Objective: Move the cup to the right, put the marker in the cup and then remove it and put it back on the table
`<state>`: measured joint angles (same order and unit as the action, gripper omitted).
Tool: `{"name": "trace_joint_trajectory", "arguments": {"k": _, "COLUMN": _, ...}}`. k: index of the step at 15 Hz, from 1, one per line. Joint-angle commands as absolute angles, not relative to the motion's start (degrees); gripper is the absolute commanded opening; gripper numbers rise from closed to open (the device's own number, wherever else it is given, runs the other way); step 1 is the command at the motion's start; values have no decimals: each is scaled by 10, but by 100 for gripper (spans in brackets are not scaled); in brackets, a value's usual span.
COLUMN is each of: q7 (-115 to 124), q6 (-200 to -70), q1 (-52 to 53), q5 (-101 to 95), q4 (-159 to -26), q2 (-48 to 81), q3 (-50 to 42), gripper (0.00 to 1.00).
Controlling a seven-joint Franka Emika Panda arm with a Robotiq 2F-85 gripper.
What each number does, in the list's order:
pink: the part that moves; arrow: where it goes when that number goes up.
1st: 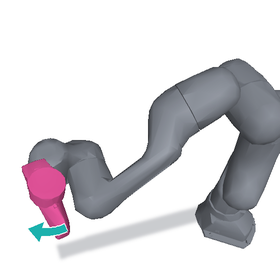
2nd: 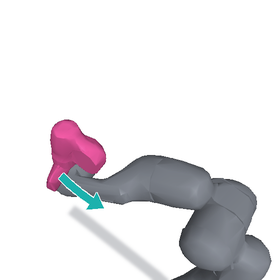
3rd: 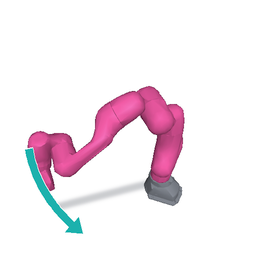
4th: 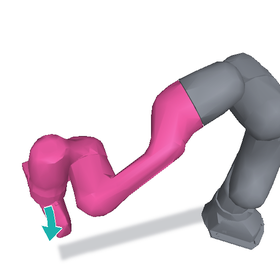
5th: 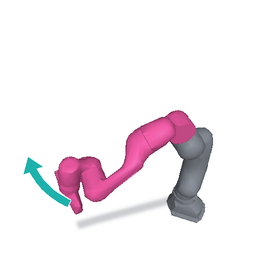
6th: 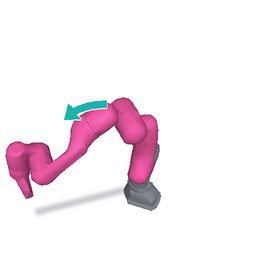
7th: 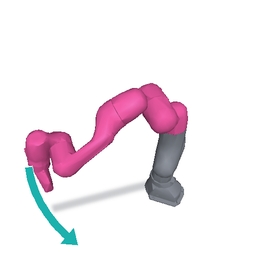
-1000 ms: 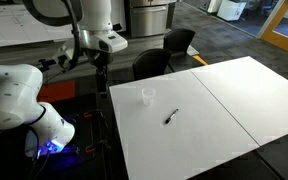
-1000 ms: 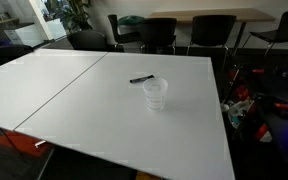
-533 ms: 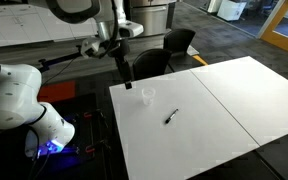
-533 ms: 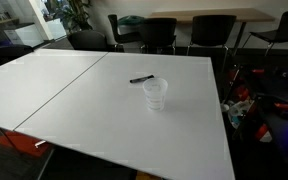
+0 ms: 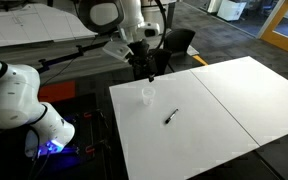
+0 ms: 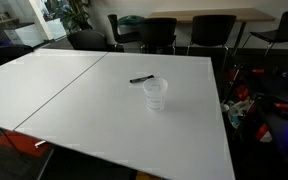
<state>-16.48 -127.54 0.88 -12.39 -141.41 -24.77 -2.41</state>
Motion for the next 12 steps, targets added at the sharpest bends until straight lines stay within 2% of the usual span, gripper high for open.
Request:
{"name": "trace_joint_trajectory", "arguments": {"k": 1, "q7": -231, "q6": -1305, "q1": 40, "q5": -81, "q4": -1384, "q2": -183, "q3": -38, "gripper": 100}}
{"name": "trace_joint_trajectory", "arguments": {"k": 12, "q7": -221, "q6": -1359, "q1": 47, "q5": -38, "q4": -1324, "q2": -3, "q3": -6, "gripper": 100}}
